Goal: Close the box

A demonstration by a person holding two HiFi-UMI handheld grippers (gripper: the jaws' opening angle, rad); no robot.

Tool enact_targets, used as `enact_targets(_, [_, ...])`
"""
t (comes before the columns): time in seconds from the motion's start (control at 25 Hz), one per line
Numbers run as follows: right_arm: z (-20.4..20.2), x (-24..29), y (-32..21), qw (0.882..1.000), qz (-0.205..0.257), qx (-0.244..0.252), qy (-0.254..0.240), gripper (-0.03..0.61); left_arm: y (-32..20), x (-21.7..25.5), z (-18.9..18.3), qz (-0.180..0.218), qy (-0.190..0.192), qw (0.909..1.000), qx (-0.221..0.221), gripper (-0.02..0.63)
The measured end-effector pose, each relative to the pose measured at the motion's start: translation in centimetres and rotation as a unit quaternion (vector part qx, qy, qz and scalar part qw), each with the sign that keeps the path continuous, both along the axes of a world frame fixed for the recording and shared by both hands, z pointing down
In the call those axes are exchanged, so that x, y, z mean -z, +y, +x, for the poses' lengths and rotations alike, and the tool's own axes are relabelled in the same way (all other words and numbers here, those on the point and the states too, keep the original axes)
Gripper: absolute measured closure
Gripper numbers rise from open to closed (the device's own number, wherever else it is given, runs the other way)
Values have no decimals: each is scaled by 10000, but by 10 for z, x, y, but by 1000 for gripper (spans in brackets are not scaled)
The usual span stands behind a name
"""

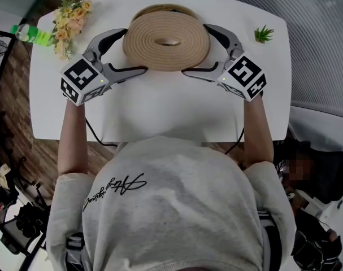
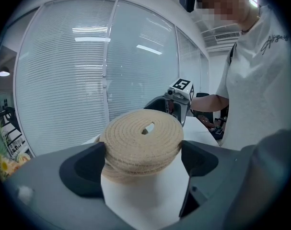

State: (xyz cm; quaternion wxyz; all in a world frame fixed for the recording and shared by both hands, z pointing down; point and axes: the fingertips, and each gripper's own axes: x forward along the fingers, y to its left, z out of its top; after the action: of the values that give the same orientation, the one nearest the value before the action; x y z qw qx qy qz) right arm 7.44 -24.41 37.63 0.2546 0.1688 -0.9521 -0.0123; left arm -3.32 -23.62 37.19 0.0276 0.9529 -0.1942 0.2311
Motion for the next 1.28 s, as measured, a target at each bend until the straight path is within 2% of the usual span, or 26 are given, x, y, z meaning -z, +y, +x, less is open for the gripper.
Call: enact_targets(1.28, [-10,-17,-61,9995,-47,216,245,-8,-56,-21,-9,-92,-46,9997,239,121])
